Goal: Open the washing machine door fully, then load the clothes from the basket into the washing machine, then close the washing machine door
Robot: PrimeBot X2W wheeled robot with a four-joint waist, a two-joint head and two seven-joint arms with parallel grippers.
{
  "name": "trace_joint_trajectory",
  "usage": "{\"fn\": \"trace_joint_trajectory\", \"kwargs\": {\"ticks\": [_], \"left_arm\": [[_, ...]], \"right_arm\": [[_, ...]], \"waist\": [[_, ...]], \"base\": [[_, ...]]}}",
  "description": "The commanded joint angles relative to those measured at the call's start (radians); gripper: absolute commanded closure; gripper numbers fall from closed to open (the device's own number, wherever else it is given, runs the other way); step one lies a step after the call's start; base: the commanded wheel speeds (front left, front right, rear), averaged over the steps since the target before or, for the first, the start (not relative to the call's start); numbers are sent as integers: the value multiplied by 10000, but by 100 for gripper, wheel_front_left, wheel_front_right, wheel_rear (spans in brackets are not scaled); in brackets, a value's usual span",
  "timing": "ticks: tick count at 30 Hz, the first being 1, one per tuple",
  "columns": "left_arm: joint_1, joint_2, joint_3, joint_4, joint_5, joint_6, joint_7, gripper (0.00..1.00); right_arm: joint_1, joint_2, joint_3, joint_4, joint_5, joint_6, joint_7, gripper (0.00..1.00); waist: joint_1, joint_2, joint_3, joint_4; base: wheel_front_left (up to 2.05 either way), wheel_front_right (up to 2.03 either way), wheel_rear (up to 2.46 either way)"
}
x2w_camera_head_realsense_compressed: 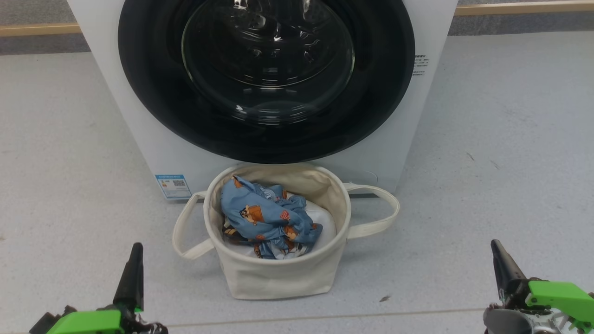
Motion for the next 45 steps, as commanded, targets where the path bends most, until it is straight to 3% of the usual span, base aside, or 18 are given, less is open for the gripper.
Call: {"fn": "trace_joint_trajectory", "kwargs": {"ticks": [1, 18, 19, 29, 33, 45], "left_arm": [[-440, 37, 344, -255, 107, -69, 69, 100], [-441, 32, 351, -255, 113, -69, 75, 100], [0, -27, 6, 0, 15, 0, 2, 0], [151, -57, -30, 349, -27, 3, -209, 0], [169, -55, -27, 300, -25, 1, -326, 0], [147, -48, 62, 86, 157, -6, -646, 0]], "right_arm": [[-485, -57, 189, -315, -76, 0, 86, 100], [-485, -54, 185, -315, -79, 0, 89, 100], [0, 2, -6, 0, 0, 0, 0, 0], [70, 48, 6, 388, -182, 0, -201, 0], [33, 45, 5, 355, -356, 0, -318, 0], [-122, 36, -248, -165, -822, 0, -639, 0]], "waist": [[0, -1, 0, 0], [0, -1, 0, 0], [0, -1, 0, 0], [23, -1, -10, 38], [3, -1, 3, 66], [1, -1, 30, 158]], "base": [[0, 0, 0], [0, 0, 0], [0, 0, 0], [0, 0, 0], [0, 0, 0], [0, 0, 0]]}}
